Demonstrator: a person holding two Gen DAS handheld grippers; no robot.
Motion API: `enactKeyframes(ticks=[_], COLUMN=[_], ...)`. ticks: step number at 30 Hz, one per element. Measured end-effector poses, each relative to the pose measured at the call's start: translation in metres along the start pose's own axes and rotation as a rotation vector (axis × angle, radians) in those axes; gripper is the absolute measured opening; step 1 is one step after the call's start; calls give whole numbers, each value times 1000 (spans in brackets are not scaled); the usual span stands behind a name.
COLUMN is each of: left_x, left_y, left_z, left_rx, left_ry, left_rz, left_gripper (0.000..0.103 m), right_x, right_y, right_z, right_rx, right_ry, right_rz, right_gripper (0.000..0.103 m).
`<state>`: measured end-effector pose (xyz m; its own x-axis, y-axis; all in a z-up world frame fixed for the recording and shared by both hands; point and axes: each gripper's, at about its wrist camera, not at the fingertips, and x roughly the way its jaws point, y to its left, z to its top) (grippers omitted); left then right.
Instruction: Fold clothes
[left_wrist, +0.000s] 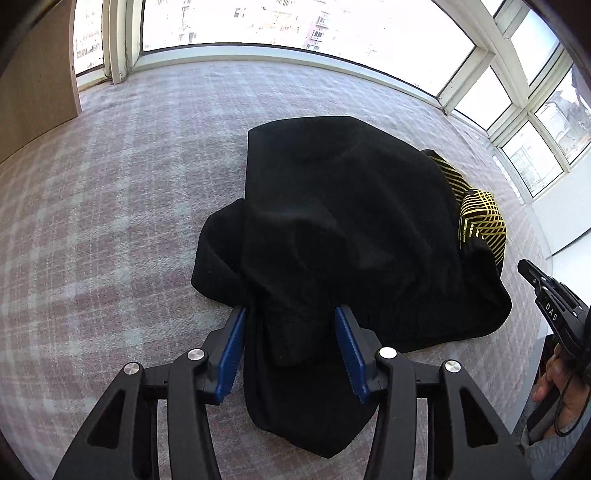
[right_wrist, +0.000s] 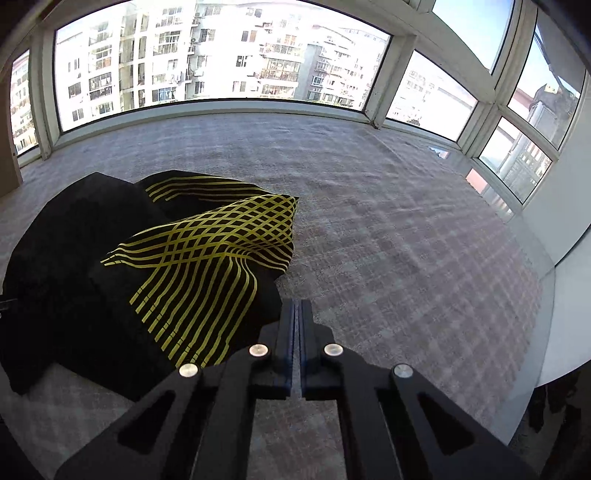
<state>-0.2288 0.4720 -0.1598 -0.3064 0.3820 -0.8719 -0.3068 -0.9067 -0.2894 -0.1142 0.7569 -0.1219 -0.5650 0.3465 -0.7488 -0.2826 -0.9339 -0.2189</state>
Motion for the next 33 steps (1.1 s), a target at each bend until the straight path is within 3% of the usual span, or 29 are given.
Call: enactKeyframes(ticks=[2,3,4,7,10,15,18,24,26,27,30,33], left_x=[-1,-1,-1,-1,-1,0,1,4,4,3,2,-1], left_y=[1,0,0,-2,-4,2,0,-9,-7,-5,0,6], left_z=[-1,-2,-2,-4,-5,-1,1,0,1,1,5,7], left_rx=[-8,-10,-12,-4,1,5,13,62,44,29,-11,-43], left_ry=[7,9,10,14,20,22,17,0,-3,-4,-7,-14], left_rz=[-5,-9,-12,-17,-40,-55,-57,-36,-45,-50,-63,-60], left_gripper=[52,53,53,54,65,68,72,76,76,75,67,65], right_x=[-13,-18,-22,-21,-9,-2,-12,23,29,33,32,20], right_y=[16,25,36,67,86,105,108,110,107,106,94,78], right_z=[-3,-5,-6,-6,-2,2,-4,8,13,15,16,17], right_rx=[-55,-88,-124,-250,-311,-414,-431,-415,-376,-355,-259,-176], right_ry=[-36,-60,-85,-137,-164,-183,-203,-173,-150,-137,-135,-149], right_rz=[25,32,30,-9,-70,-104,-112,-161,-97,-62,10,41], right_gripper=[36,56,65,65,65,65,65,65,42,6,3,3])
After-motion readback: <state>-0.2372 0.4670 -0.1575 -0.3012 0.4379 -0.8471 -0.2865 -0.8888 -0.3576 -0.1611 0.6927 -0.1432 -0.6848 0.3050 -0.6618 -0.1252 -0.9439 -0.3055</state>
